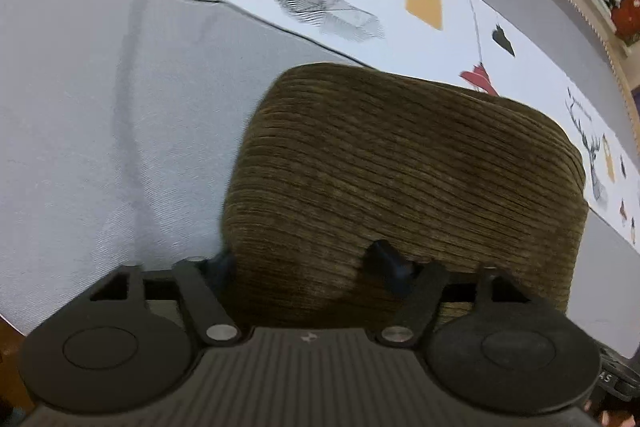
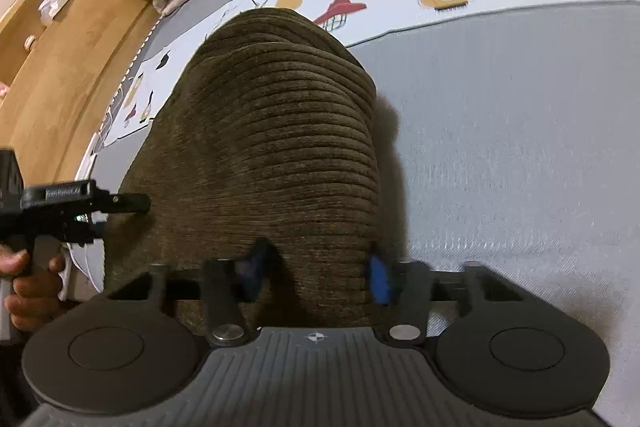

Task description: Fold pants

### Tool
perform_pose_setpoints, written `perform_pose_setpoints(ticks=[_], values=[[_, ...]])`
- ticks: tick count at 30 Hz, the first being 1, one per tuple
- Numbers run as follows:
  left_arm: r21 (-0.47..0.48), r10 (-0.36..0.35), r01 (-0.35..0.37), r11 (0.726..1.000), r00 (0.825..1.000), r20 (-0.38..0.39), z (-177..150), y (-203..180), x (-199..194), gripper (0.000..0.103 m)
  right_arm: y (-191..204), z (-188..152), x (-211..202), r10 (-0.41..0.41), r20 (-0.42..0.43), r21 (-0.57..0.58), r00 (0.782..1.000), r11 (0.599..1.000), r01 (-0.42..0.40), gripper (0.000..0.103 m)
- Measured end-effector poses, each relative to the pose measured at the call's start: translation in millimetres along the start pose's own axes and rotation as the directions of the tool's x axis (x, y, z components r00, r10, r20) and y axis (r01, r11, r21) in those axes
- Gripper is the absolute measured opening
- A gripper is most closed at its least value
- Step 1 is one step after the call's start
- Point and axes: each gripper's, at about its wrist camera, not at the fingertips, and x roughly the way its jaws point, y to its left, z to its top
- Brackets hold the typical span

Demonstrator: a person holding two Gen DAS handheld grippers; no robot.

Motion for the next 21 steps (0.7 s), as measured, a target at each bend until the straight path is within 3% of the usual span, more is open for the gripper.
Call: perform_pose_setpoints(ticks=[3, 5, 8, 12, 14, 16, 17, 18, 19, 20, 21], values=[[0.059, -0.003, 0.002, 0.998, 1.000, 0.011, 7, -37, -2, 0.053, 2, 9, -21, 0.003, 0.070, -0.027, 0.998, 1.000, -0.001, 0.030], [0.070, -0.089, 0.088, 0.994, 0.996, 0.019, 9, -63, 0, 0.046, 2, 21, -47, -0.020, 0.133, -0.046, 0.991, 0.999, 0.027, 0.029], [0.124, -0.243, 0.237, 0.964, 0.969, 0.039, 10, -114, -2, 0.040, -19, 45, -101, -0.086, 0.229, -0.025, 0.970, 0.995, 0.094, 0.028], [0.267, -0.349, 0.326, 0.907, 0.936, 0.041, -4, -188, -4, 0.033, -47, 64, -174, -0.205, 0.321, -0.097, 0.925, 0.964, 0.247, 0.027], [0.326, -0.332, 0.320, 0.889, 0.943, -0.020, -16, -217, 7, 0.032, -63, 65, -199, -0.268, 0.344, -0.145, 0.900, 0.932, 0.332, 0.029], [0.395, -0.246, 0.254, 0.883, 0.967, -0.073, -30, -239, 23, 0.028, -99, 66, -206, -0.369, 0.293, -0.111, 0.882, 0.903, 0.415, 0.037], [0.440, -0.164, 0.174, 0.881, 0.985, -0.061, -36, -247, 29, 0.027, -120, 67, -202, -0.431, 0.216, -0.078, 0.876, 0.887, 0.455, 0.036], [0.471, -0.105, 0.104, 0.876, 0.994, -0.026, -40, -252, 31, 0.027, -142, 66, -196, -0.505, 0.102, -0.049, 0.857, 0.858, 0.511, 0.035], [0.488, -0.076, 0.059, 0.871, 0.997, 0.016, -42, -254, 29, 0.027, -159, 64, -192, -0.581, 0.013, -0.041, 0.814, 0.813, 0.581, 0.034], [0.486, -0.081, 0.045, 0.873, 0.995, 0.054, -42, -255, 24, 0.027, -170, 62, -196, -0.630, 0.002, -0.039, 0.777, 0.776, 0.630, 0.034], [0.473, -0.119, 0.068, 0.879, 0.990, 0.079, -41, -255, 16, 0.027, -173, 60, -205, -0.629, 0.039, -0.034, 0.777, 0.776, 0.630, 0.034]])
